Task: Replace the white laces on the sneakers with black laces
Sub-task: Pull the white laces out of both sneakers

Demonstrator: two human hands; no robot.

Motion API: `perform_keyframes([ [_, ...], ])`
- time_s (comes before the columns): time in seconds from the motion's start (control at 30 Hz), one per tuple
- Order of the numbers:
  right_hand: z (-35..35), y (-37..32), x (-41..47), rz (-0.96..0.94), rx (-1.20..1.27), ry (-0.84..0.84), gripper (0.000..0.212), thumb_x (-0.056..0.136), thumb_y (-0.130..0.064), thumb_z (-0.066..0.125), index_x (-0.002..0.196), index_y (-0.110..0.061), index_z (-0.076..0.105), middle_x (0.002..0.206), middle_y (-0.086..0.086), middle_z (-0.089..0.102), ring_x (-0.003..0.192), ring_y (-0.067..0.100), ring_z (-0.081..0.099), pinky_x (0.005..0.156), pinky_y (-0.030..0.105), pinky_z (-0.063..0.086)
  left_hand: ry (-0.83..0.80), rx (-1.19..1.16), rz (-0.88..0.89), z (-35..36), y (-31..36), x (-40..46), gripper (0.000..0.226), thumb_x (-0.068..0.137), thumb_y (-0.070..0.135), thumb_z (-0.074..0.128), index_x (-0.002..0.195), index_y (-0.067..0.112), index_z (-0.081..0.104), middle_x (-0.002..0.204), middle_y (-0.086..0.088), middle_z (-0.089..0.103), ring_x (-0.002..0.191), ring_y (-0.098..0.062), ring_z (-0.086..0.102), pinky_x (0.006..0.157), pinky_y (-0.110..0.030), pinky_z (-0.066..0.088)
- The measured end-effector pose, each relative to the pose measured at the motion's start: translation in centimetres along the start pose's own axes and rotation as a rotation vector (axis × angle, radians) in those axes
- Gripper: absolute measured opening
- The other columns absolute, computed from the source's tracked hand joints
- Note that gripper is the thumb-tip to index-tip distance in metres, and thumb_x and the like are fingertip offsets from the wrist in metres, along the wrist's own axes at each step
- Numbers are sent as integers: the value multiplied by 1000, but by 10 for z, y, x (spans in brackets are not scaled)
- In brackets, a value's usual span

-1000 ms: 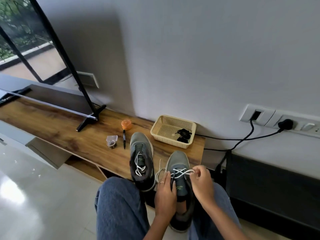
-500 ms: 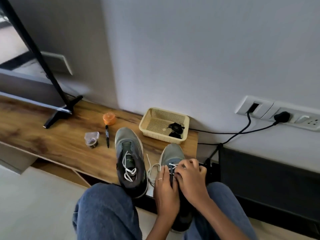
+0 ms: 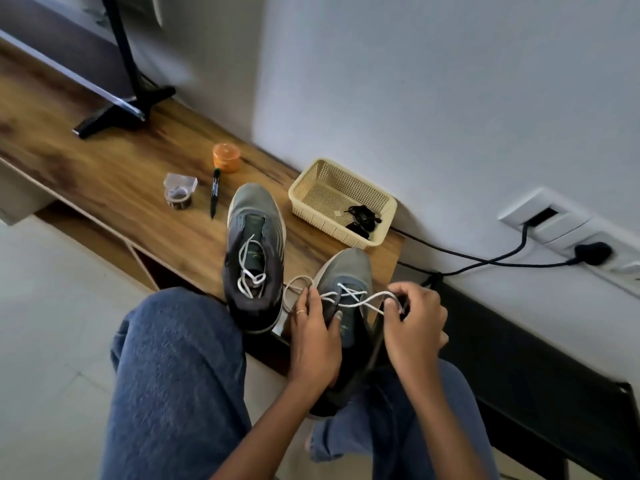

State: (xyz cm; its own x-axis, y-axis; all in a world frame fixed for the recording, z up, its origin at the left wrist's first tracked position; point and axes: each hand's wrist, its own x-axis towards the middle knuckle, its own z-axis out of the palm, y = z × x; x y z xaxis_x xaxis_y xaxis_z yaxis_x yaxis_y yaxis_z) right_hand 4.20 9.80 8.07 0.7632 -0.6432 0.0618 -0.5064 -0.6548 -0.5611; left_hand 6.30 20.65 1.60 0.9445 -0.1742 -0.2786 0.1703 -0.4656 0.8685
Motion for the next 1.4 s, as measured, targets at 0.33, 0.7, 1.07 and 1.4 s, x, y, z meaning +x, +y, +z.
perform_keyframes([
  [0.33,44,3,-1,-423,-433,-173,10,85,-20,67,90,-27,72,108,-5,59,107,17,26,77,34,13,-30,-25,-13,-2,8,3,64,100,15,44,154,11,10,162,-8,8,148,-21,12,119,-34,16],
  [0.7,-4,16,8,-84,-134,34,17,88,-25,65,74,-32,58,101,-15,48,112,18,35,84,37,21,-47,-70,-46,-2,8,9,63,100,12,44,154,8,10,162,-4,9,149,-16,8,119,-26,10],
  [1.07,31,-5,-1,-393,-463,-267,20,94,-34,54,110,-31,65,120,-12,50,118,14,21,89,36,15,-53,-180,-169,-2,-3,20,76,84,14,61,150,19,25,141,-7,50,127,-23,50,105,-43,42],
  [1.4,13,11,0,-155,7,78,18,84,-20,69,72,-30,59,96,-17,52,106,12,38,87,36,22,-74,-196,-106,2,-4,24,72,93,13,58,154,17,19,156,-6,27,140,-21,34,114,-40,32],
])
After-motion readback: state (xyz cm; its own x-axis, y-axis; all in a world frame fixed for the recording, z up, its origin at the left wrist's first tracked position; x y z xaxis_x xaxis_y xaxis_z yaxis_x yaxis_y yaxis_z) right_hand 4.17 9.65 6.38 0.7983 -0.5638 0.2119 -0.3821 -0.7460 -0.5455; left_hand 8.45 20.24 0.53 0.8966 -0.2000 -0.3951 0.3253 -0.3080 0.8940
